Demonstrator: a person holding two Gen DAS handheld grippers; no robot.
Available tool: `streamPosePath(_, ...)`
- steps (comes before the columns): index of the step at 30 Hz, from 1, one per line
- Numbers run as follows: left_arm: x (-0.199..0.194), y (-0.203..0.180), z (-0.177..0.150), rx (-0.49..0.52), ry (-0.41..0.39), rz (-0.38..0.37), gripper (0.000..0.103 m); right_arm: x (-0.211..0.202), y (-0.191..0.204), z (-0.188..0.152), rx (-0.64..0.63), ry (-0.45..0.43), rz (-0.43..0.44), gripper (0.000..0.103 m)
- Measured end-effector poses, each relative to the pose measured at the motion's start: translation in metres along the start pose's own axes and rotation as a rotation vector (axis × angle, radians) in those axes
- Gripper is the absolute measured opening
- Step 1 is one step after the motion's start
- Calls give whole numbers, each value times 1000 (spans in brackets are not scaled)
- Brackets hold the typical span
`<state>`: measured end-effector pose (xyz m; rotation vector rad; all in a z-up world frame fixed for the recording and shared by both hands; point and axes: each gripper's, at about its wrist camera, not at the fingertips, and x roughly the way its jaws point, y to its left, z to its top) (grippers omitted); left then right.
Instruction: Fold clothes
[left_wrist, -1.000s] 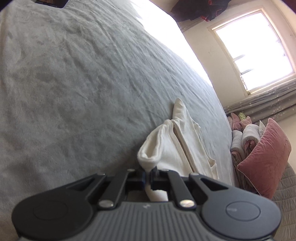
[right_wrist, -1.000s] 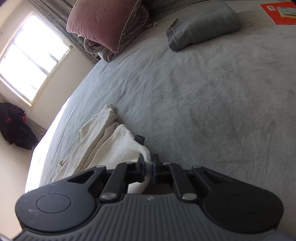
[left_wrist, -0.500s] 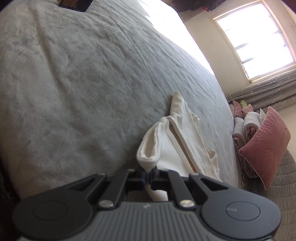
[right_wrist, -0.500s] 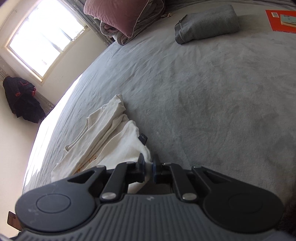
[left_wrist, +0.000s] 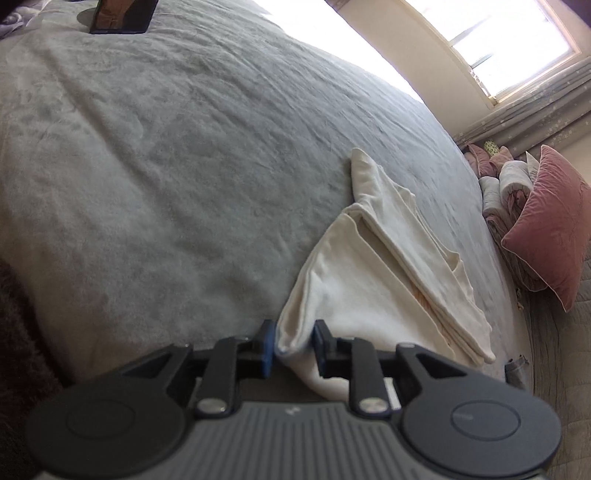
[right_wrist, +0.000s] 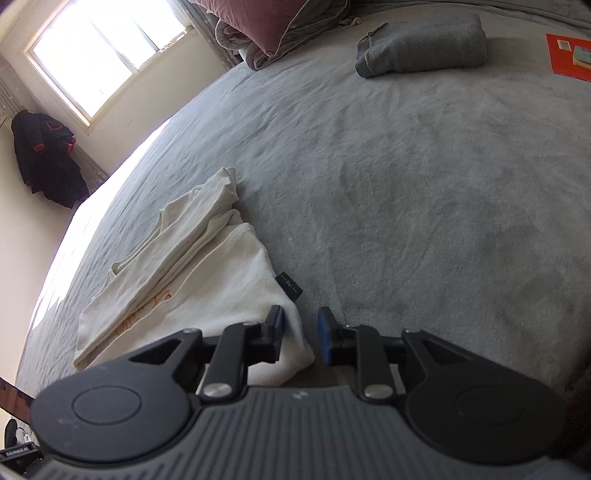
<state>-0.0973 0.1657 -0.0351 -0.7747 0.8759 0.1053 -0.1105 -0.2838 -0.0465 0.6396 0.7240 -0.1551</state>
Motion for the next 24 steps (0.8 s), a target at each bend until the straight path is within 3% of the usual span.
streamPosePath(2, -2, 1, 8, 32, -24, 11, 32, 1, 3, 5, -29, -13, 0, 39)
streamPosePath(4, 0, 2, 16, 56, -24, 6, 35, 2, 5, 9, -57, -25, 1, 40)
streamPosePath(10, 22, -23, 34, 150, -24, -28, 35, 18, 20, 19, -150, -43, 8, 40)
streamPosePath(14, 35, -37, 40, 247, -73, -19, 35, 38, 28, 24, -207, -54, 26, 40)
streamPosePath(17, 43, -40, 42, 288, -105, -54, 34, 49, 31, 23, -261, -78, 53, 40)
streamPosePath(21, 50, -40, 38, 317, -129, -83, 24, 59, 34, 18, -324, -110, 65, 40)
streamPosePath(22, 51, -40, 36, 335, -144, -85, 19, 60, 34, 16, -342, -117, 65, 40)
streamPosePath(23, 51, -40, 34, 354, -161, -89, 8, 61, 34, 14, -359, -125, 65, 38)
streamPosePath(24, 52, -39, 32, 374, -178, -93, 7, 62, 35, 12, -376, -132, 66, 34)
